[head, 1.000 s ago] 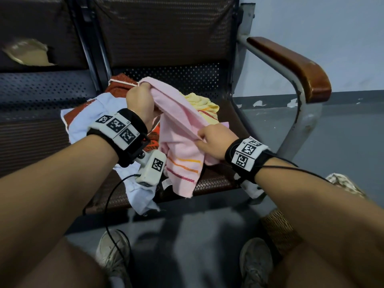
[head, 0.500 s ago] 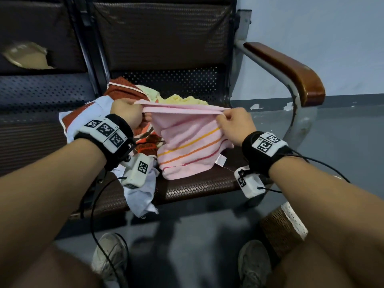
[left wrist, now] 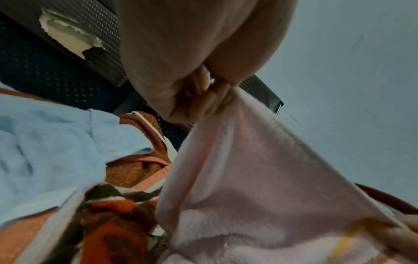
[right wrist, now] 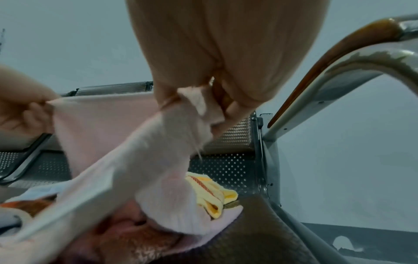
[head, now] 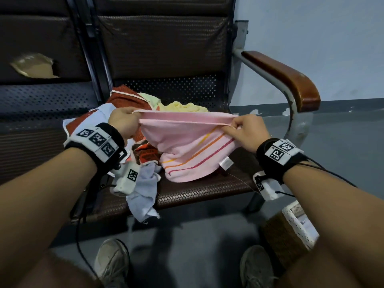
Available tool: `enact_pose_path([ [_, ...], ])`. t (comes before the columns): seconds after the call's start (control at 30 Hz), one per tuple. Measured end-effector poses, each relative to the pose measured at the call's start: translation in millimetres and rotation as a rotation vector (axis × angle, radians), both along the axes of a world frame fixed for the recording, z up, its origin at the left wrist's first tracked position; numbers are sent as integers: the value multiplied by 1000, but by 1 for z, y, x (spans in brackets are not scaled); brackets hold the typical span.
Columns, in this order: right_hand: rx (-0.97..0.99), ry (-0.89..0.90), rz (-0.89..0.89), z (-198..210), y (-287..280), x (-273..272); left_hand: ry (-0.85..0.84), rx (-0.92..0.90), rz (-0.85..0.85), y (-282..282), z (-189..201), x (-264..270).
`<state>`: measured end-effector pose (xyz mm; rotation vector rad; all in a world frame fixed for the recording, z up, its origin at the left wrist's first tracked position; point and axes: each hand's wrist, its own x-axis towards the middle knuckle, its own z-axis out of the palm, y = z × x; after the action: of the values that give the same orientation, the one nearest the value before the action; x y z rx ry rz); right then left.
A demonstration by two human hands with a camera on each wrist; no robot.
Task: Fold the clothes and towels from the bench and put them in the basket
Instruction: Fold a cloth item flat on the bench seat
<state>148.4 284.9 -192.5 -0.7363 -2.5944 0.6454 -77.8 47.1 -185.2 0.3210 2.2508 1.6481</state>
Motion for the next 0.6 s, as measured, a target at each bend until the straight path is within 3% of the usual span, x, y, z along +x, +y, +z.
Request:
enact_pose_path([
  [0.1, -52, 124, -20, 8, 5, 3, -110, 82, -74, -2, 4, 3],
  [0.23, -43, 110, -27, 14, 6, 7, -107, 131, -183, -6, 9, 7],
  [0.33, -15, 75, -21, 16, 5, 7, 79, 13, -264, -12, 9, 8],
  [0.43, 96, 11, -39, 22, 7, 3, 416, -172, -242, -14, 5, 6],
  [0.5, 87, 23, -35, 27, 8, 1, 520, -105, -164, -13, 7, 4],
  [0.6, -20, 54, -49, 39, 9, -1, 546, 50, -78, -8, 23, 0],
])
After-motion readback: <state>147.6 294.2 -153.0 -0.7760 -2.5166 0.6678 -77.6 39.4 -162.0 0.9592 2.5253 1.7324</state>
